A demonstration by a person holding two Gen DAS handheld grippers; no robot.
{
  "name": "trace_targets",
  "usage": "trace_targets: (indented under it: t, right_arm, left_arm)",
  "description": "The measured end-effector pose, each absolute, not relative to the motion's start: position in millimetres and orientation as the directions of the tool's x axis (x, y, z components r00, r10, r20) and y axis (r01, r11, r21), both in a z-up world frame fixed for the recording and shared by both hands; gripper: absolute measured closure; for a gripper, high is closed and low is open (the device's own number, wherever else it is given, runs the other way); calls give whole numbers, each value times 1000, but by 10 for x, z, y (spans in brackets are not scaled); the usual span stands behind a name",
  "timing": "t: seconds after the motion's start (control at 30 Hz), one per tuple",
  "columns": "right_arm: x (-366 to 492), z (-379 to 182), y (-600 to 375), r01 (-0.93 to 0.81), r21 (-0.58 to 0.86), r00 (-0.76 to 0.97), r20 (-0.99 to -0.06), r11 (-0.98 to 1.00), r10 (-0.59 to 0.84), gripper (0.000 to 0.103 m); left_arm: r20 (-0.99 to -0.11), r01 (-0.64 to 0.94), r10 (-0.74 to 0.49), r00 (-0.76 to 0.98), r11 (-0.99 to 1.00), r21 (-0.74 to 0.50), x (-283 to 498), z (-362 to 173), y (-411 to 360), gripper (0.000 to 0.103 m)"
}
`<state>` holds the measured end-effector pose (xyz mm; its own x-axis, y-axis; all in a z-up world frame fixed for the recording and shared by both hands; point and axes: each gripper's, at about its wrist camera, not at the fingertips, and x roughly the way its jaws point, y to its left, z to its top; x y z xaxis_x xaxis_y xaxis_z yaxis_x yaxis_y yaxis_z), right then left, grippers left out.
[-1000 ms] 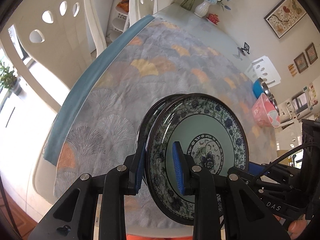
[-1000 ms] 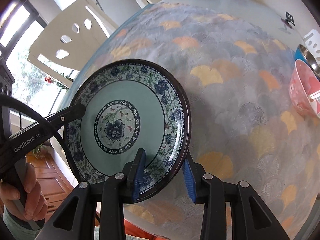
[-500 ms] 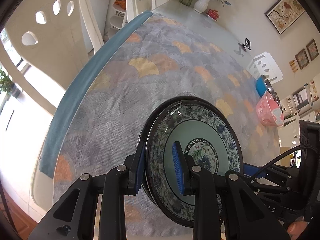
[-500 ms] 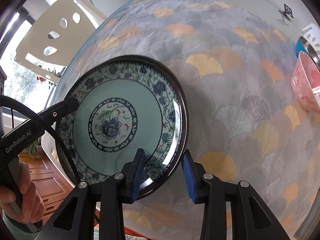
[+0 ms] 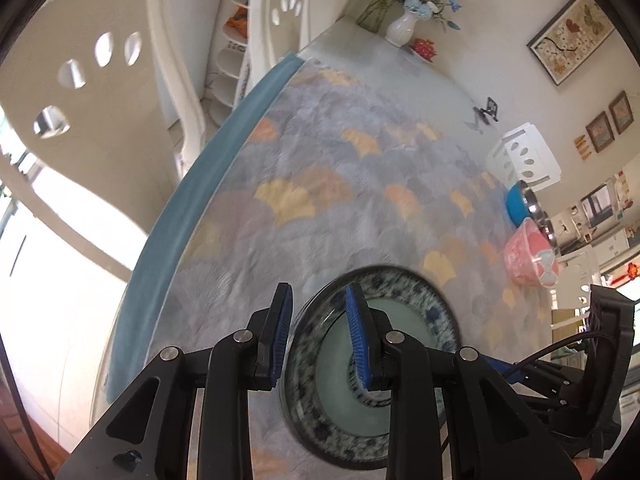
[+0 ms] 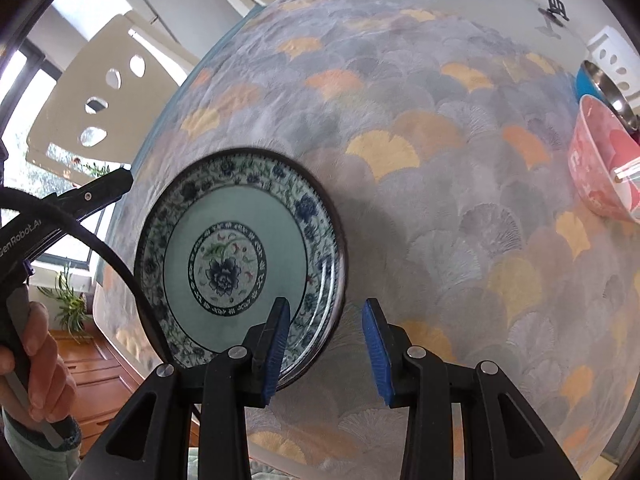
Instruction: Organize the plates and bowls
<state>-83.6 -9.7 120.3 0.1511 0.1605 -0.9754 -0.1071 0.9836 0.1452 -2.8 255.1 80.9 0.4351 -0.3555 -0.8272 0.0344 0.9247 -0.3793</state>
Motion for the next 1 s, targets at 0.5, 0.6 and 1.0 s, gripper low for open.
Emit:
trace_targets:
  t: [0.5, 0.6, 1.0]
  right_arm:
    - [-592, 2151, -1229, 106, 63, 458, -889, 992, 8, 48]
    - [-624, 2233, -1716, 236, 7, 430, -898, 972, -98, 48]
    - [-483, 1782, -3107, 412, 85, 373, -924, 907, -83, 34]
  left_arm:
    - [-741, 391, -562, 367, 816, -425, 753, 1446, 1263, 65]
    - [-765, 500, -577, 286, 771, -395, 919, 1501, 707, 65]
    - [-815, 622, -564, 134, 688, -374, 1081, 736, -1088, 70]
